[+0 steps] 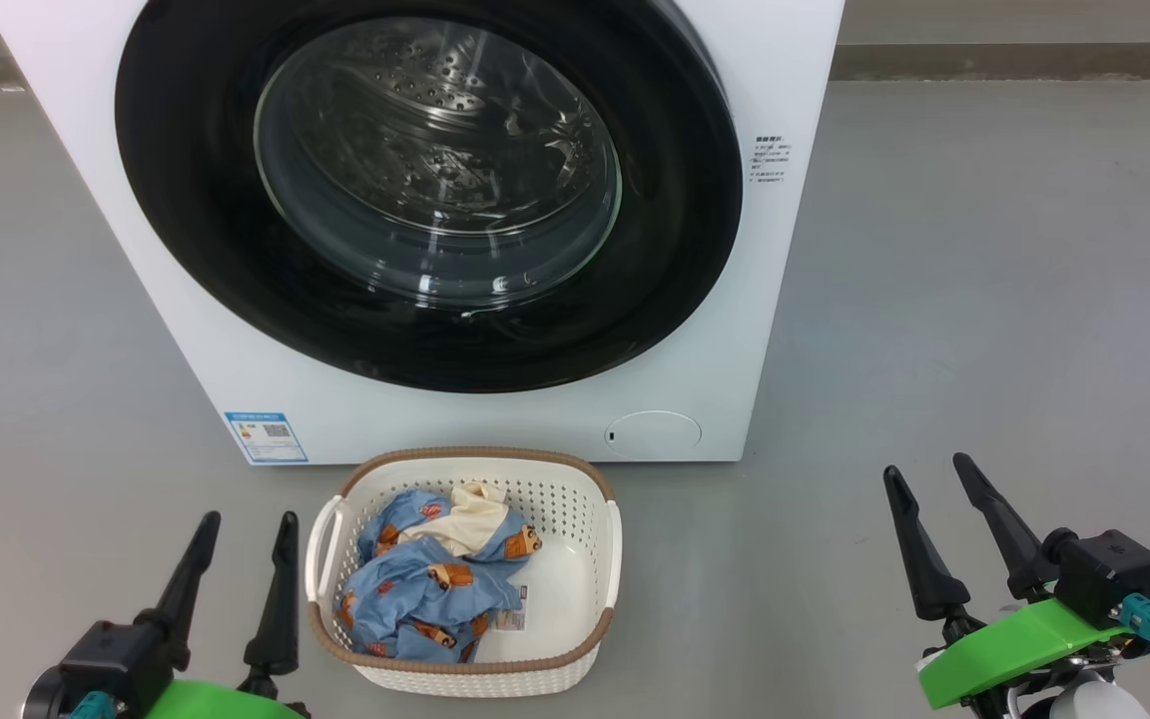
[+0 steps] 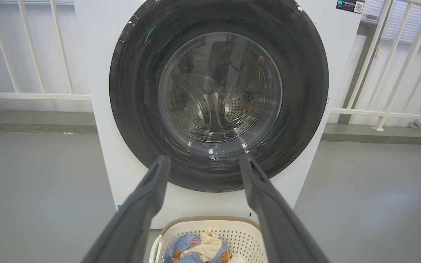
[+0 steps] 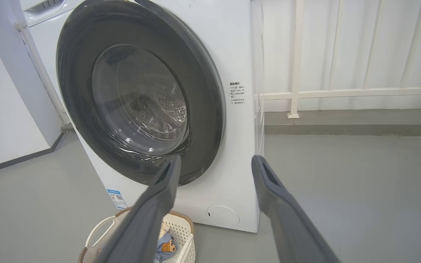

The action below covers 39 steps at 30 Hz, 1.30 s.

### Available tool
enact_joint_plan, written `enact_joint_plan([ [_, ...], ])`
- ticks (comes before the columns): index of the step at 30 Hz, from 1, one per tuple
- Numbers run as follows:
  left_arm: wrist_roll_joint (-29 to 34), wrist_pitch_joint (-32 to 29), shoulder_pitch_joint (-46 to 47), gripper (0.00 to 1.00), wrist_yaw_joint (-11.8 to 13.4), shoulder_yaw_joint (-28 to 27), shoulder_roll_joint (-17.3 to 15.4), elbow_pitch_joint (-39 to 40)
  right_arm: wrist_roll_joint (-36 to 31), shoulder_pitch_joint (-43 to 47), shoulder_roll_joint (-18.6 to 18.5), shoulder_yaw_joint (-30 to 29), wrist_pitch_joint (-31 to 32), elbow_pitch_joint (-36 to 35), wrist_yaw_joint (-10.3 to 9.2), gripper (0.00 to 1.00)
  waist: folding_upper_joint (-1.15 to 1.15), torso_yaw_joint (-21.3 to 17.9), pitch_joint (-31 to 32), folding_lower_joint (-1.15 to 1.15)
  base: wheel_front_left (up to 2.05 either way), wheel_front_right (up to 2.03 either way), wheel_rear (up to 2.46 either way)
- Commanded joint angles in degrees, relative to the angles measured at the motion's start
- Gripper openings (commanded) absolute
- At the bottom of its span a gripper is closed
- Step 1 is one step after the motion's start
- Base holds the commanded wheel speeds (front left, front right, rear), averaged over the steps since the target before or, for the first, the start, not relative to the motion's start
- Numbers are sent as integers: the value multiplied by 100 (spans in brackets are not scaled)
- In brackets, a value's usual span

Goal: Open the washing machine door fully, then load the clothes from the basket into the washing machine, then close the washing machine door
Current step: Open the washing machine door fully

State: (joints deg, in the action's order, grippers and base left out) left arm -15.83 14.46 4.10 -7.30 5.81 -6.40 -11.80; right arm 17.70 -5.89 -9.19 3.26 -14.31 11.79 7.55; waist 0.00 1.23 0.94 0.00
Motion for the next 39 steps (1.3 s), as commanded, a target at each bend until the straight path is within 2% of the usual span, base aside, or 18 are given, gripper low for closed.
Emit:
enact_joint_plan([
  [1, 13, 54, 243, 100, -19, -186, -103, 138, -19, -203, -37, 124, -69, -154, -6, 100, 0, 3, 0, 0, 0, 0, 0],
  [29, 3, 54, 310, 100, -19, -211, -133, 131, 110, -393, -108, 10, -69, -63, -6, 100, 0, 49, -79, 0, 0, 0, 0],
  [39, -79, 54, 406, 100, -19, -306, -93, 282, 149, -799, -241, -107, -69, -9, -6, 100, 0, 118, -448, 0, 0, 0, 0],
])
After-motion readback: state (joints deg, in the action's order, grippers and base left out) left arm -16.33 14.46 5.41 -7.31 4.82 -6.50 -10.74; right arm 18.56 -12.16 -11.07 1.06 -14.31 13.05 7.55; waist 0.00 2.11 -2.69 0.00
